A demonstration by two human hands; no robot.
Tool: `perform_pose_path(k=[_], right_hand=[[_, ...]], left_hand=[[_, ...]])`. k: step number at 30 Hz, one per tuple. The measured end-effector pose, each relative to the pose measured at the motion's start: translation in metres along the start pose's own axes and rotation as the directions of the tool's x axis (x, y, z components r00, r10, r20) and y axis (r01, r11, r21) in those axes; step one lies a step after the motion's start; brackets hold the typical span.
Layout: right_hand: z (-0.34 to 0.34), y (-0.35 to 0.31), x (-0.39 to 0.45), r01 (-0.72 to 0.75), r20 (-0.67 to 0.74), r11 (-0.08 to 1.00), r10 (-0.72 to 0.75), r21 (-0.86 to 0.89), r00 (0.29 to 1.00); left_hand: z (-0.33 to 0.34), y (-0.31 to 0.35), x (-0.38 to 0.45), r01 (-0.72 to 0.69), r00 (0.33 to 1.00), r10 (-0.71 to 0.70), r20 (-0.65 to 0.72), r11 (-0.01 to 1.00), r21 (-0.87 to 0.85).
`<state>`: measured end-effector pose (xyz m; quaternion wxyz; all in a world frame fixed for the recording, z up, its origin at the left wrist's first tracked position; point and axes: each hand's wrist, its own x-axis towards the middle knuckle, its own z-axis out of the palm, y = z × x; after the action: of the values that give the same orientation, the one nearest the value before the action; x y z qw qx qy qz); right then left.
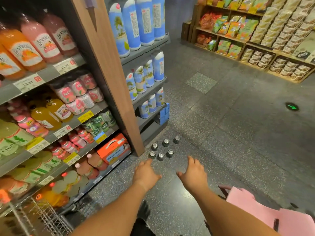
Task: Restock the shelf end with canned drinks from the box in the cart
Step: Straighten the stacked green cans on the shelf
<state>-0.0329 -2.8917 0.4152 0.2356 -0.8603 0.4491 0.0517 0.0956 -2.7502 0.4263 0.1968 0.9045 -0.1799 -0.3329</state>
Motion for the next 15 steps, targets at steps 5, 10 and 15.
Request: perform_pose_path(k=[5,10,15], right_hand=[[0.025,0.009,0.053,-0.027,0.048,0.999,0.028,-0.022,0.998],[0.085,0.021,0.12,-0.001,0.086,0.998,0.006,-0.055,0.996],[0.176,0.038,0.227,-0.031,0.059,0.999,0.03,0.027,0.998]], left_hand=[[0.011,0.008,0.059,0.041,0.998,-0.039,0.059,0.999,-0.035],[0.041,-0.003,0.156,0.06,0.993,-0.055,0.102,0.997,-0.05],[0.107,-0.038,0.282,0.017,0.992,-0.021,0.123,0.999,0.031]])
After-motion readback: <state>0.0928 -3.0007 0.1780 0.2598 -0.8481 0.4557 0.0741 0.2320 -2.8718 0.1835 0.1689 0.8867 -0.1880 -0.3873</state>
